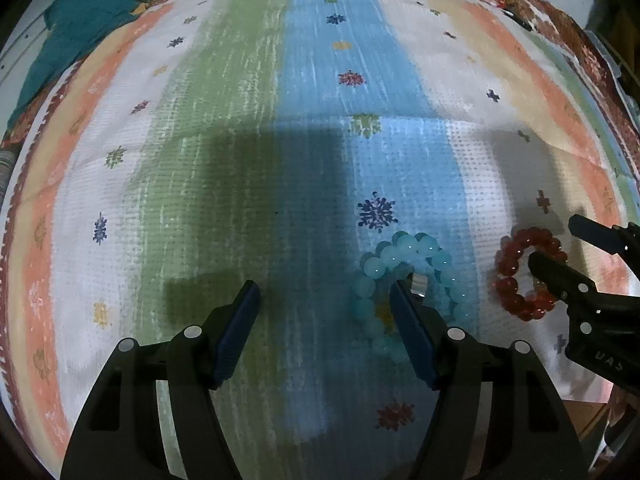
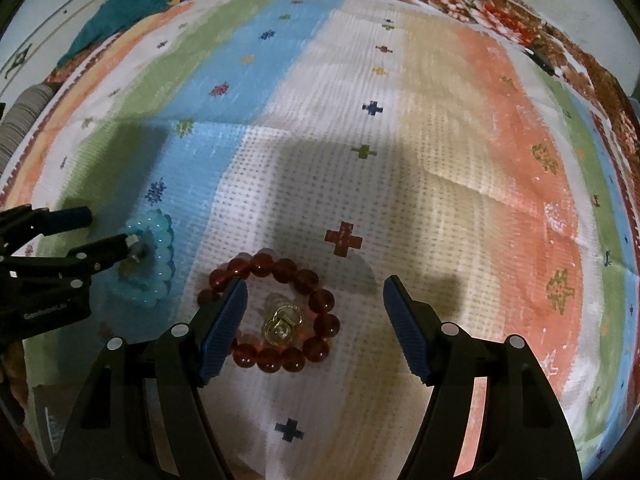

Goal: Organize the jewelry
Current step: 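Grasp the aqua bead bracelet with the left tool while the right tool grasps the red bead bracelet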

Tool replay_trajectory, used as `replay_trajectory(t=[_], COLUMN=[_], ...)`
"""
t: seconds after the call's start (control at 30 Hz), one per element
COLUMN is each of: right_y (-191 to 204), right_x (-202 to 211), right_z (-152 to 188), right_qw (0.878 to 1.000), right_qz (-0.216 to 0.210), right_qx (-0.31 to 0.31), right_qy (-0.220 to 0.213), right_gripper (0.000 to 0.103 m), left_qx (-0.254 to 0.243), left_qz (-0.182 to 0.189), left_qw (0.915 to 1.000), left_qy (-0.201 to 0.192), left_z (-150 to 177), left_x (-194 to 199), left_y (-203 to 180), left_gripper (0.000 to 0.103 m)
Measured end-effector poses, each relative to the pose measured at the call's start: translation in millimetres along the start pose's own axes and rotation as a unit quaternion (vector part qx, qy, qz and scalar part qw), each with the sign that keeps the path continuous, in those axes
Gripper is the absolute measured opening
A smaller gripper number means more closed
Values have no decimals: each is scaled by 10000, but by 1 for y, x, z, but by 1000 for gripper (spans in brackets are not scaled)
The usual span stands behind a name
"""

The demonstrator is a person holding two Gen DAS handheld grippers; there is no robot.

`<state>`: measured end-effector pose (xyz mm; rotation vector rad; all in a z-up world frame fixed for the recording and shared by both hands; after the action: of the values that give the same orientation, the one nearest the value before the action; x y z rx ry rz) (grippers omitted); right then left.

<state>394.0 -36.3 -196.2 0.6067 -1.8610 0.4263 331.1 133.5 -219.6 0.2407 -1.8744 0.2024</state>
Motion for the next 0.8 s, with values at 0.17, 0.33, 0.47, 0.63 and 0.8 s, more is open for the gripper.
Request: replay_trajectory(t=[0.17,0.33,0.47,0.63,0.8], right_y=[2,2,1,0,4], right_x=[-6,-7,-6,-2,10], right_z=[-1,-2,-2,-1,0], right_qw=[9999,9999,9999,9999,9997], right_qz=[78,90,2,-89,-104], right_qx=[78,92,116,88,131], right_qy=[-1,-15,-6,-60,-164], right_gripper=[63,35,17,14,14], left_qx=[-135,-217,-249,-252,-281], left_qz=[-121,-200,-216,-200,-155], left_qw=[9998,9995,9994,9994,9992], left_qy=[-49,-104,-91,-127,-228], left_z=[0,1,1,0,0], left_x=[-3,-2,-2,2,9], left_y=[-3,-2,-1,-1,-4], left_gripper=[63,34,11,11,11])
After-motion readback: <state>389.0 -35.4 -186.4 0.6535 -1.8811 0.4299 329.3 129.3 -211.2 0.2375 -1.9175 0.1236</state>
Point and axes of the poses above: each gripper's, at about its wrist camera, not at the fingertips, and x roughly against the way its jaws point, y to its left, z to its underside, the point moved 3 cm from there along -x, roughly the way its jaws point, and after that the axes turned 2 degrees about -x, right-handed, at the moved point
